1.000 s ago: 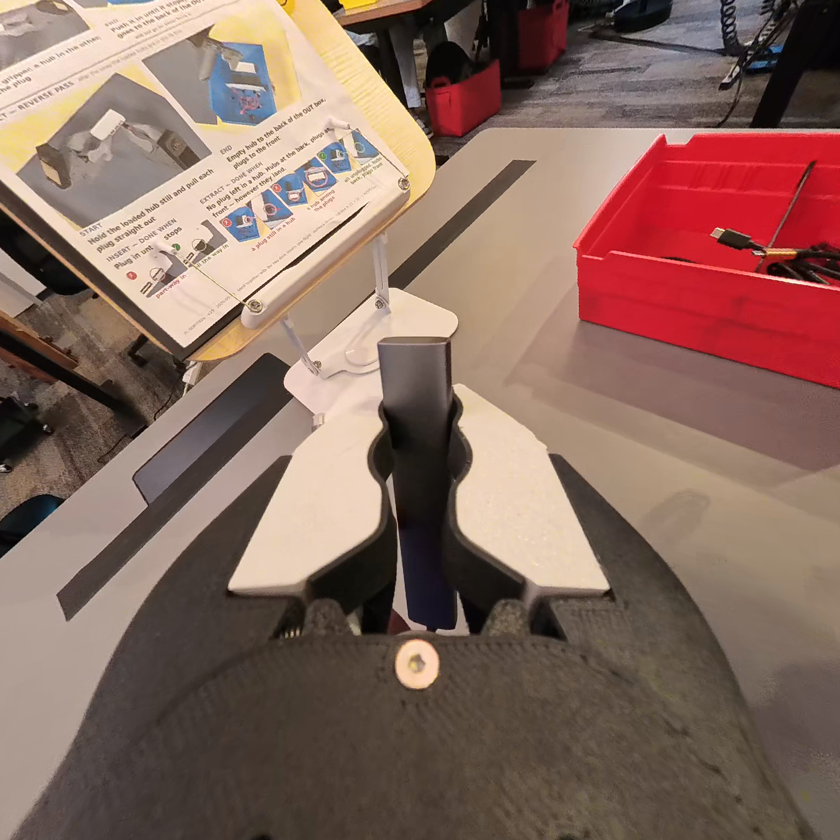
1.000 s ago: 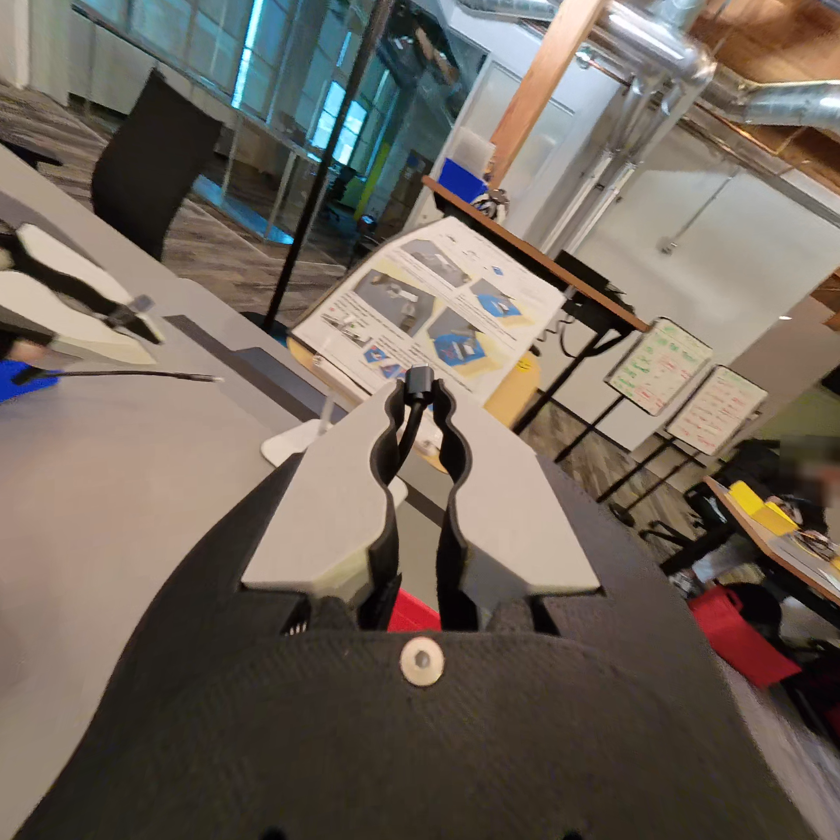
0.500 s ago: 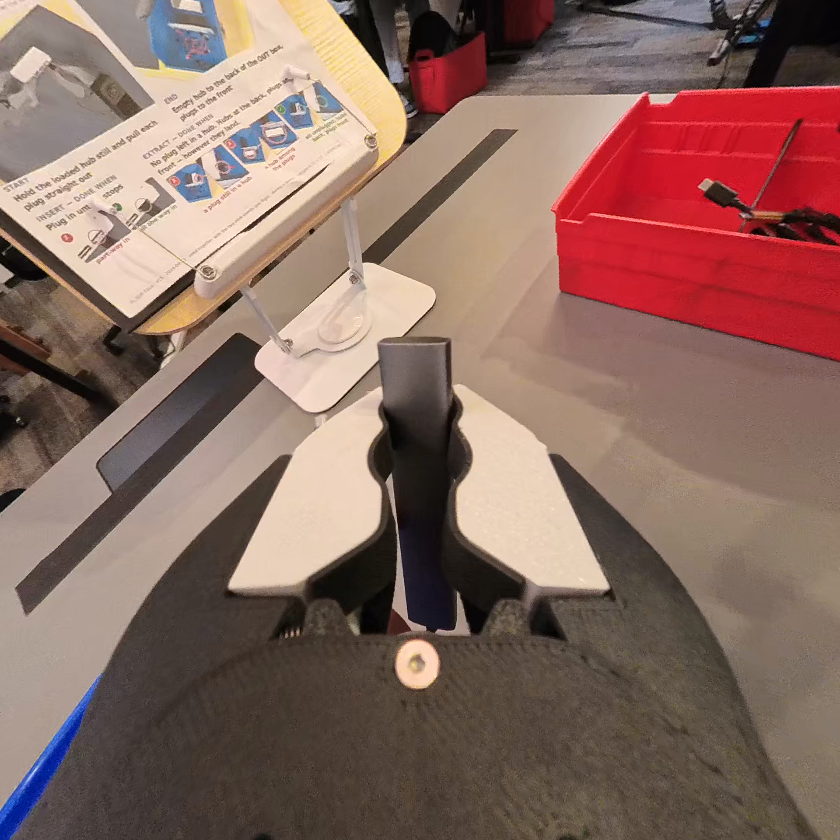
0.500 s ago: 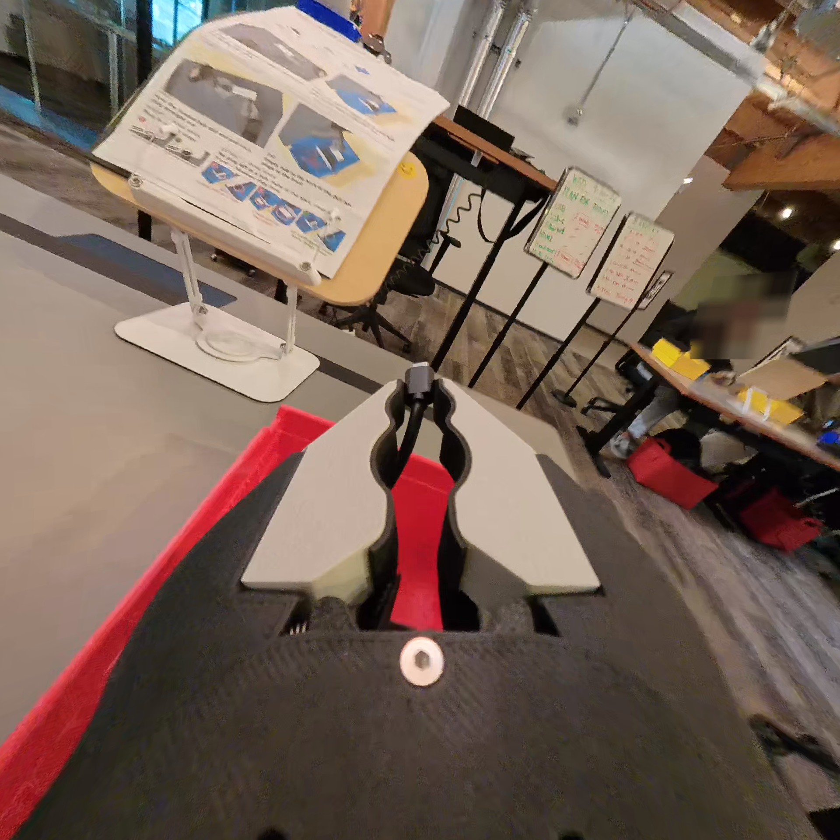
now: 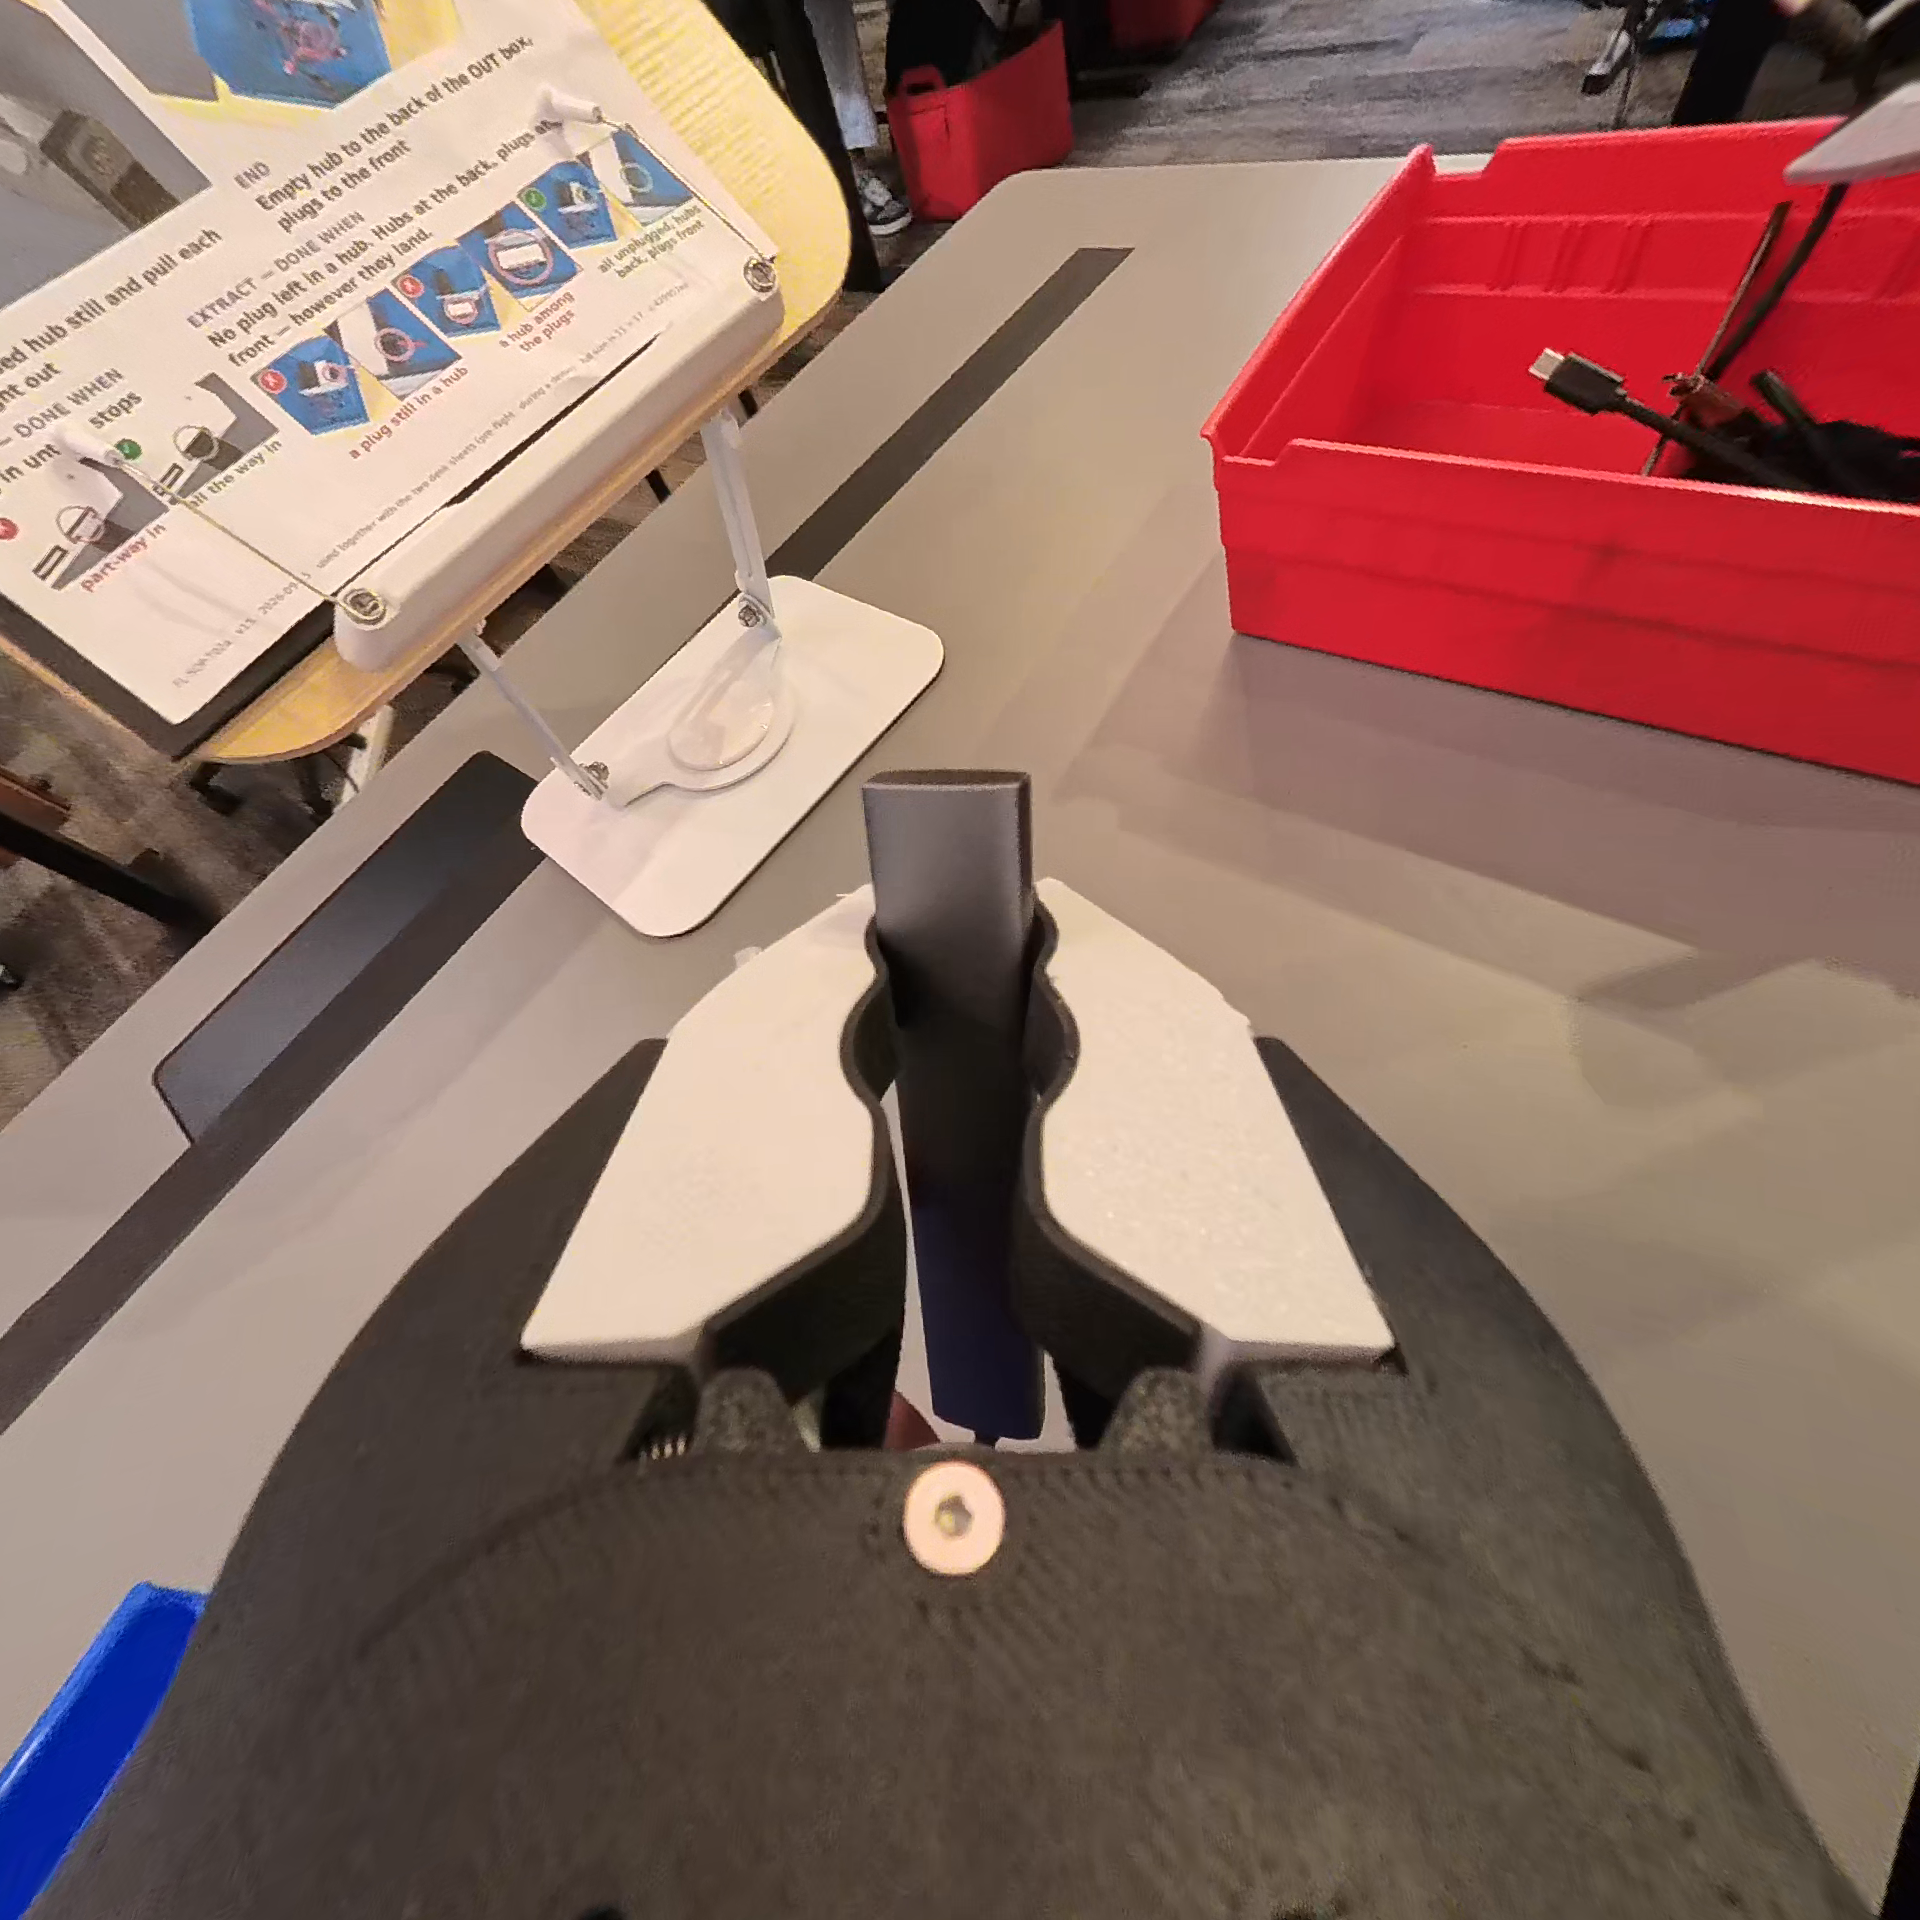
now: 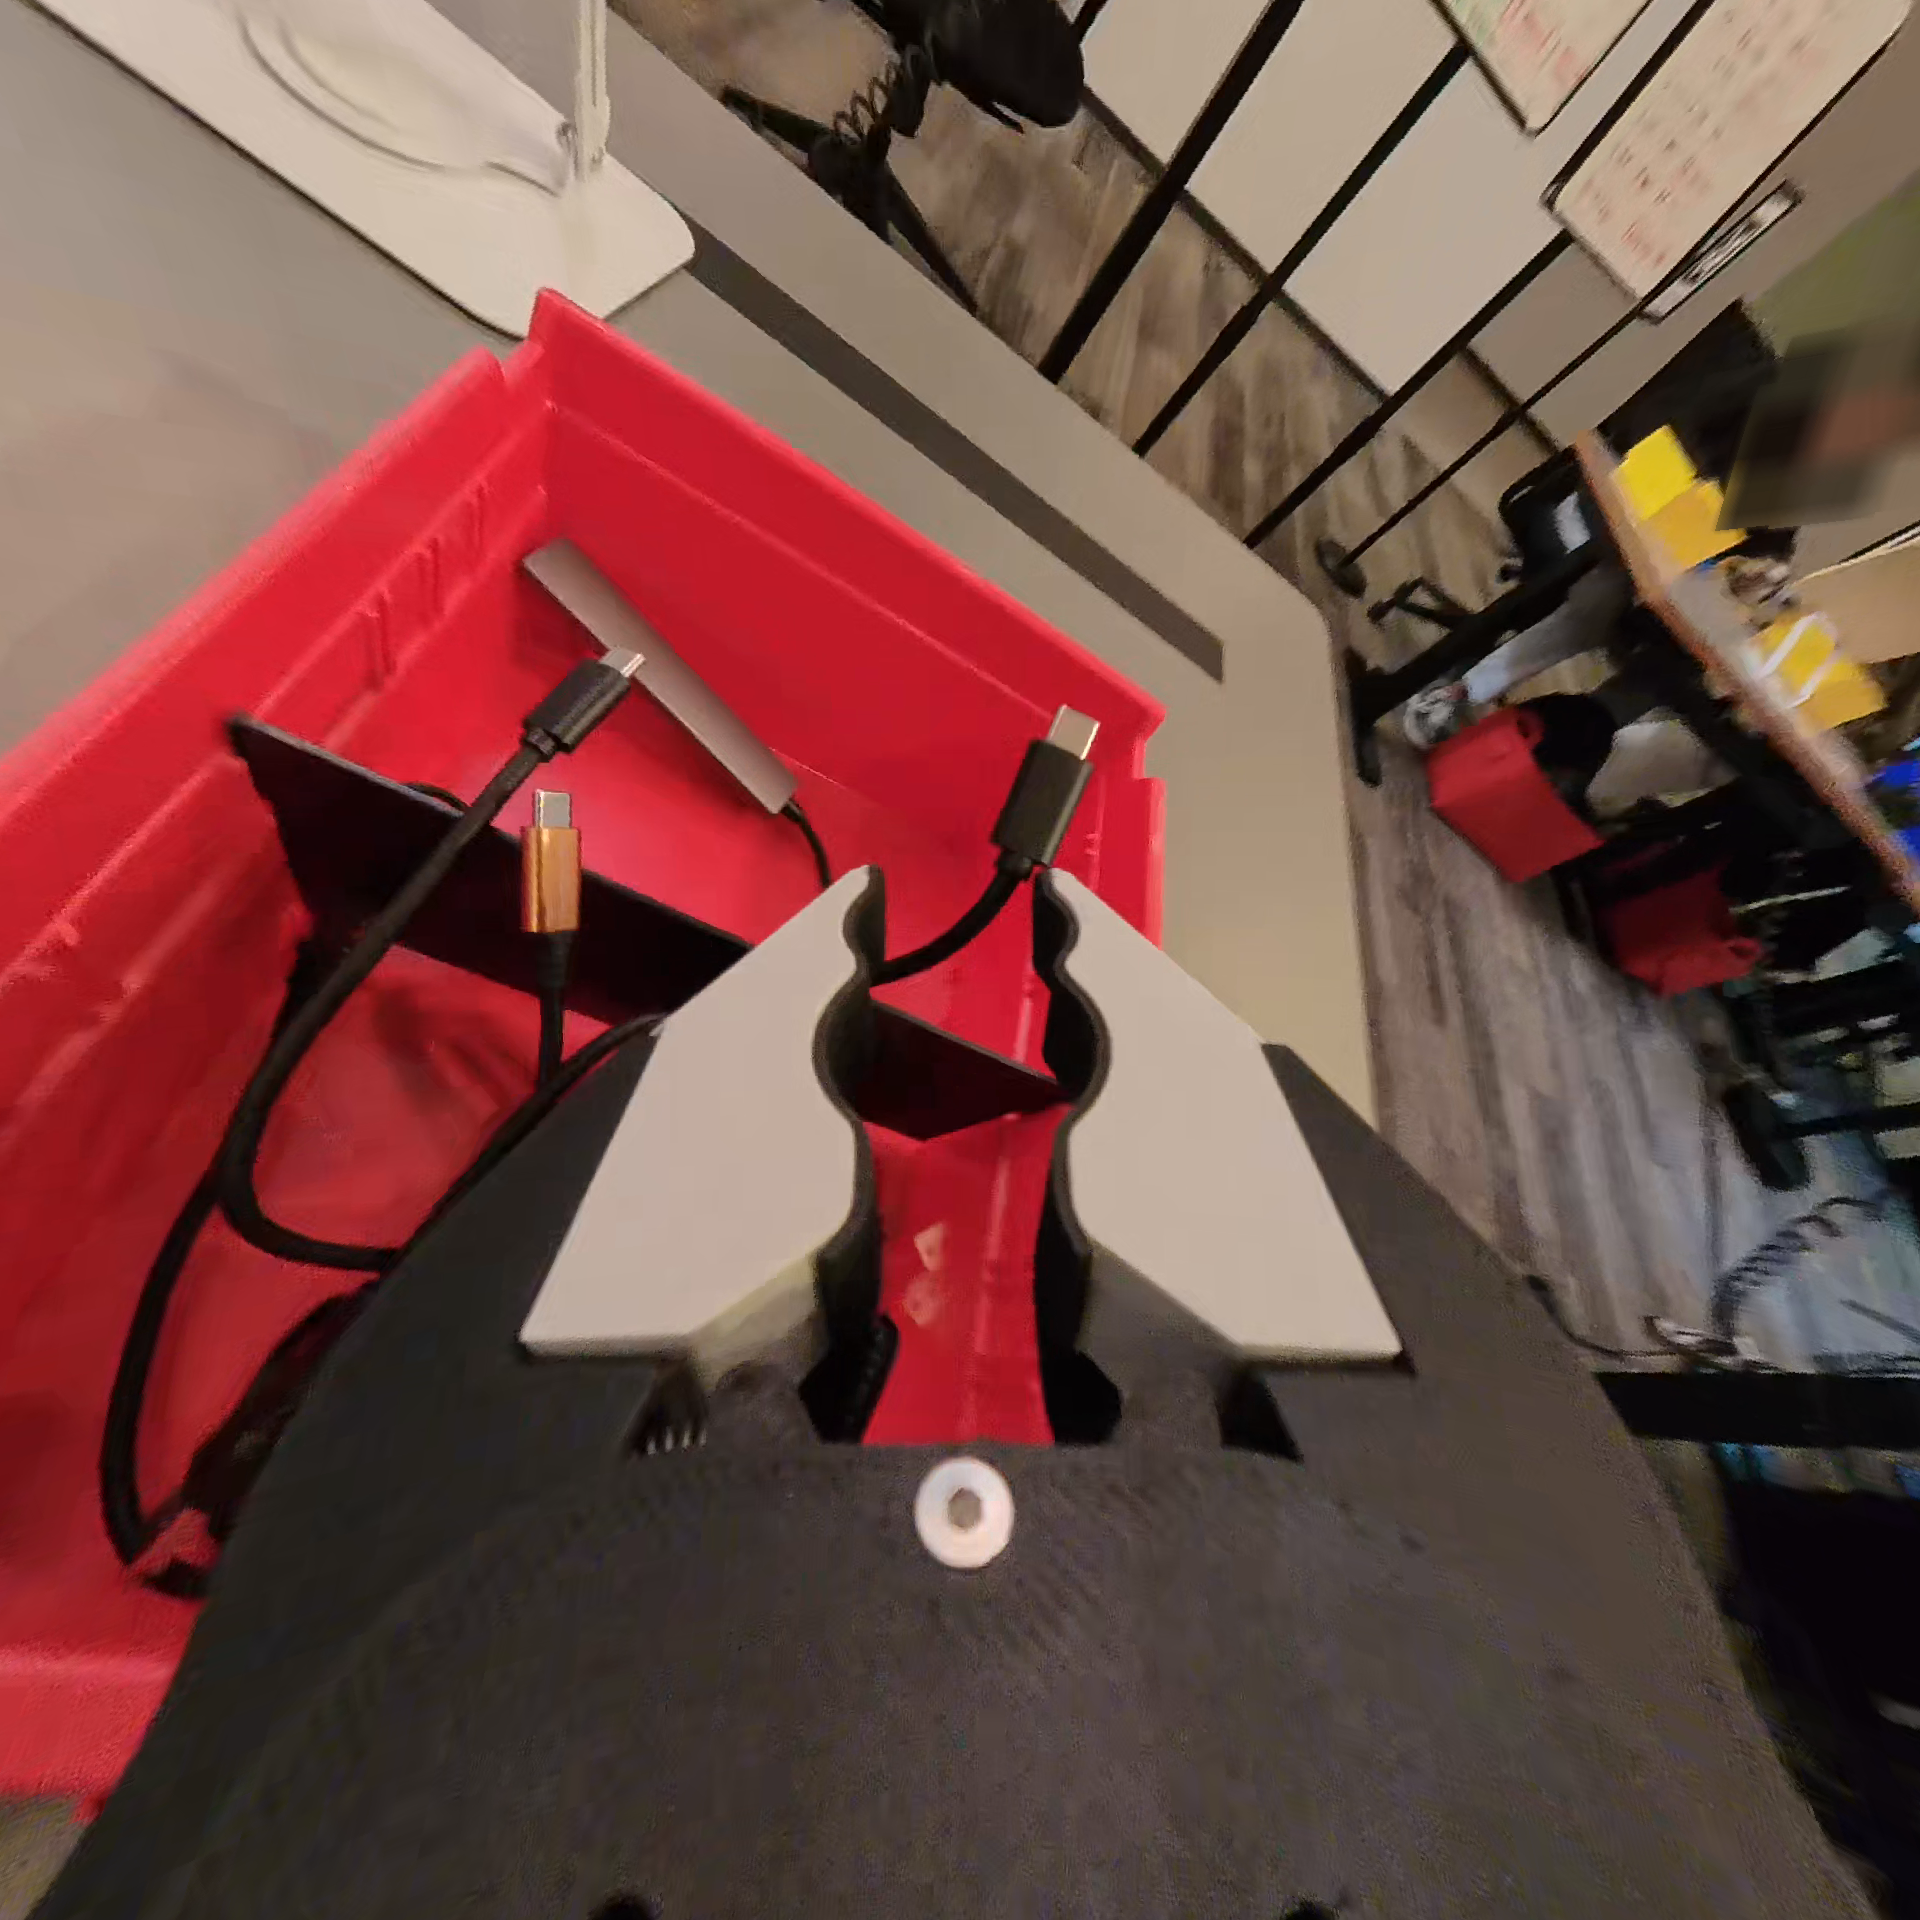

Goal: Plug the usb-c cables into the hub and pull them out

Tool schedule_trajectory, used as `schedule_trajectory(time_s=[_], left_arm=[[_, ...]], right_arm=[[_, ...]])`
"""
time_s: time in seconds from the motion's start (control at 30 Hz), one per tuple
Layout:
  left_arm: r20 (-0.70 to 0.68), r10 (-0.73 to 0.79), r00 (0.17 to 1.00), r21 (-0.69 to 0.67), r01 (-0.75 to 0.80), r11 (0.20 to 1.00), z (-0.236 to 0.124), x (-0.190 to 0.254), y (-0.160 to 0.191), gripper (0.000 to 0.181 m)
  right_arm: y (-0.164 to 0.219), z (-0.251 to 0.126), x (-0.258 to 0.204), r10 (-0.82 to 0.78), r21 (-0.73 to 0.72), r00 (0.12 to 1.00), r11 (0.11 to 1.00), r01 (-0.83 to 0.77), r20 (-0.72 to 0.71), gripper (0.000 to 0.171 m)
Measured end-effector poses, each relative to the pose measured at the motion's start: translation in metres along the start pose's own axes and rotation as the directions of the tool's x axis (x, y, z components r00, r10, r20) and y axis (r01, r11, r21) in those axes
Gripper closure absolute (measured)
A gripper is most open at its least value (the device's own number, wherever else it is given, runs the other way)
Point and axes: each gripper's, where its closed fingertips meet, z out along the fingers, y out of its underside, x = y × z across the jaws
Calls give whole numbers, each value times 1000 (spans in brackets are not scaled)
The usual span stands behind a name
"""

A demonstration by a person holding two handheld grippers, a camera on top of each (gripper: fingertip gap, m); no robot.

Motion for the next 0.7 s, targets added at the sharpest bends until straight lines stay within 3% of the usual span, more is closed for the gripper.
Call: schedule_trajectory(time_s=[0.03,0.2,0.3,0.4,0.53,0.7], left_arm=[[-2,11,1000,-3,-11,1000,0,2,0,162],[20,83,996,12,-83,996,1,13,-3,162],[60,161,985,37,-163,986,1,23,-11,162],[107,246,963,65,-254,965,1,38,-21,162],[191,378,906,68,-396,916,4,58,-32,162],[299,545,783,53,-584,810,1,80,-44,162]], right_arm=[[-4,-6,1,-31,0,999,1000,31,-9,139],[-66,-45,-13,-116,146,993,983,111,27,138],[-129,-76,-66,-76,326,955,945,-23,288,143],[-182,-102,-133,-88,397,829,902,-169,552,139],[-210,-100,-203,-67,307,673,920,-245,737,138],[-218,-90,-237,37,178,521,918,-355,853,152]])
